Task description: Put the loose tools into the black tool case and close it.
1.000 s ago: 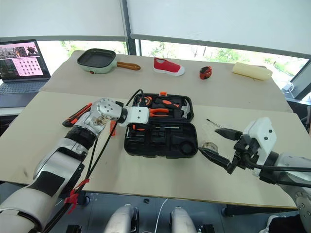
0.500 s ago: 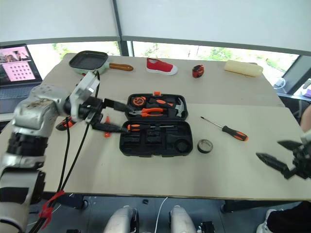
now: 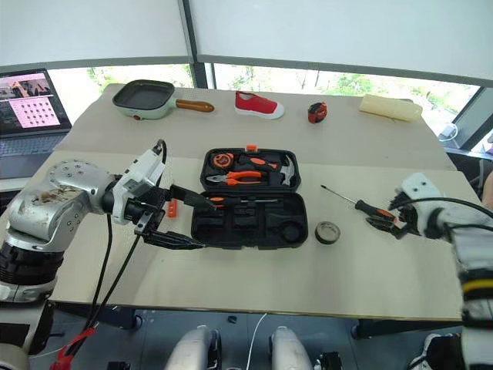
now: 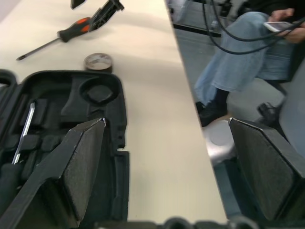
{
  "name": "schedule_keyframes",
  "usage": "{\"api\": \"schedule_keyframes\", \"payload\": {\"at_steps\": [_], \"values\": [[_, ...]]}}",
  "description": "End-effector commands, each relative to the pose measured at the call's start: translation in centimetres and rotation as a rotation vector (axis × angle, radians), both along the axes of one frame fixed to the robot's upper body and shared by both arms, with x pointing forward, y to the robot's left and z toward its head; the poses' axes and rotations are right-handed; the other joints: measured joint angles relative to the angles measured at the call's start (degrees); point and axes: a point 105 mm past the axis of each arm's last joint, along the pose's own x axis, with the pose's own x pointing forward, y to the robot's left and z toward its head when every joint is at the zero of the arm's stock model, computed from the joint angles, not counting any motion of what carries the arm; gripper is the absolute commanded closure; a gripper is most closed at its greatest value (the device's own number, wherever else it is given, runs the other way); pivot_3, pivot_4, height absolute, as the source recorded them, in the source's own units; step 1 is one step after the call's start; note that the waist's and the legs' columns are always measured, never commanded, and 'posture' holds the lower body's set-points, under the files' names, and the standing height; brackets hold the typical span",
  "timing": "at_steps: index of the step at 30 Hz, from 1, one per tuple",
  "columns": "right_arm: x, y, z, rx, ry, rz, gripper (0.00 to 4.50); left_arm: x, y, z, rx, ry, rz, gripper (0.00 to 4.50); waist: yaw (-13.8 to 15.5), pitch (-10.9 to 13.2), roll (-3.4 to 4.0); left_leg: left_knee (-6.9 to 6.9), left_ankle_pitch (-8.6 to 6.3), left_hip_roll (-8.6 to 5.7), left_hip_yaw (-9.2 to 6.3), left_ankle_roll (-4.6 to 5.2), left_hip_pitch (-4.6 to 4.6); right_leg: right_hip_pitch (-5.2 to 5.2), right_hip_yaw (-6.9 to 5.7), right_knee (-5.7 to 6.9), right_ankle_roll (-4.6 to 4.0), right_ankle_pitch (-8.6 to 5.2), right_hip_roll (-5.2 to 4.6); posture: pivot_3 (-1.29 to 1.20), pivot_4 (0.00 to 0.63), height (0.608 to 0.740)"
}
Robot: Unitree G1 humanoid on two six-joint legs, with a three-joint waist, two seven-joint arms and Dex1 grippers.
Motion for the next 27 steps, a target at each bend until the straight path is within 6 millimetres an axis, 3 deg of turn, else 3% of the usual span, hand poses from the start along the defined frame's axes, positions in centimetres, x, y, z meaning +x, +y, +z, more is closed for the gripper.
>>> {"api": "schedule_keyframes", "payload": {"at_steps": [1,2,5,13,15,17,18,21,23,27], "values": [[0.4,-0.6,0.0,0.003,0.023,-0.004,0.0,-0.4,0.1,0.9,-0.006,-0.05,0.0,0.03,-0.04,0.0,0.0,0.0,-0.01,0.0,0.01,0.01,-0.01,0.0,0.0,-0.01,0.0,0.0,-0.01,0.0,0.15,0.74],[0.4,-0.4,-0.2,0.024,0.029,-0.005,0.0,-0.3,0.1,1.0,-0.007,-0.053,0.004,0.03,-0.14,0.0,0.0,0.0,-0.01,0.0,0.01,0.02,-0.01,0.0,0.0,-0.02,0.0,0.0,-0.01,0.0,0.15,0.74],[0.8,-0.2,-0.4,0.078,0.033,-0.013,0.73,0.0,0.1,1.1,-0.006,-0.064,0.018,0.0,-0.32,0.0,0.0,-0.02,-0.02,0.01,0.01,0.02,0.03,0.02,0.0,0.0,0.0,0.0,0.0,0.0,0.15,0.74],[0.4,0.2,-0.1,0.131,0.032,0.03,3.32,0.8,0.5,0.8,-0.006,-0.05,0.04,0.0,-0.42,0.0,0.0,-0.02,-0.02,0.01,0.01,0.02,0.09,0.07,0.01,0.0,0.0,0.0,0.0,0.0,0.15,0.74],[0.3,0.3,0.9,0.133,0.009,0.052,3.46,1.0,0.9,0.5,-0.002,-0.045,0.054,0.0,-0.38,0.0,0.01,-0.03,-0.02,0.01,0.01,0.02,0.09,0.07,0.01,0.0,0.0,0.0,0.01,0.0,0.15,0.74],[1.0,1.3,3.1,0.151,-0.058,0.079,3.46,1.1,1.4,0.1,0.013,-0.041,0.062,0.0,-0.36,0.02,0.04,-0.04,-0.02,0.01,0.01,0.02,0.07,0.05,0.01,0.0,0.0,0.0,0.0,0.0,0.15,0.74],[1.5,3.2,5.3,0.202,-0.133,0.154,3.46,1.1,1.7,-0.1,0.02,-0.035,0.07,0.0,-0.39,0.05,0.08,-0.03,-0.02,0.0,0.02,0.02,0.03,0.0,0.01,0.01,0.0,0.0,0.0,0.0,0.15,0.74],[1.3,8.4,9.4,0.31,-0.236,0.364,3.46,1.1,2.3,-0.5,0.034,-0.02,0.088,0.0,-1.13,0.14,0.24,-0.09,-0.02,0.01,0.08,0.02,0.01,-0.12,0.14,0.06,0.0,0.0,0.01,0.0,0.15,0.74],[0.6,12.2,9.4,0.196,-0.227,0.544,3.46,1.1,3.0,-0.8,0.052,-0.009,0.101,0.0,-1.48,0.14,0.24,-0.21,-0.01,0.05,0.05,0.02,0.02,-0.2,0.12,0.09,-0.01,0.0,0.08,0.0,0.15,0.74],[-0.1,16.7,7.6,-0.049,-0.194,0.803,3.46,1.6,3.8,-0.9,0.052,-0.001,0.146,0.0,-1.41,0.14,0.24,-0.33,-0.01,0.04,0.05,0.01,-0.08,-0.4,0.08,0.1,-0.03,-0.01,0.08,0.0,0.15,0.74]]}}
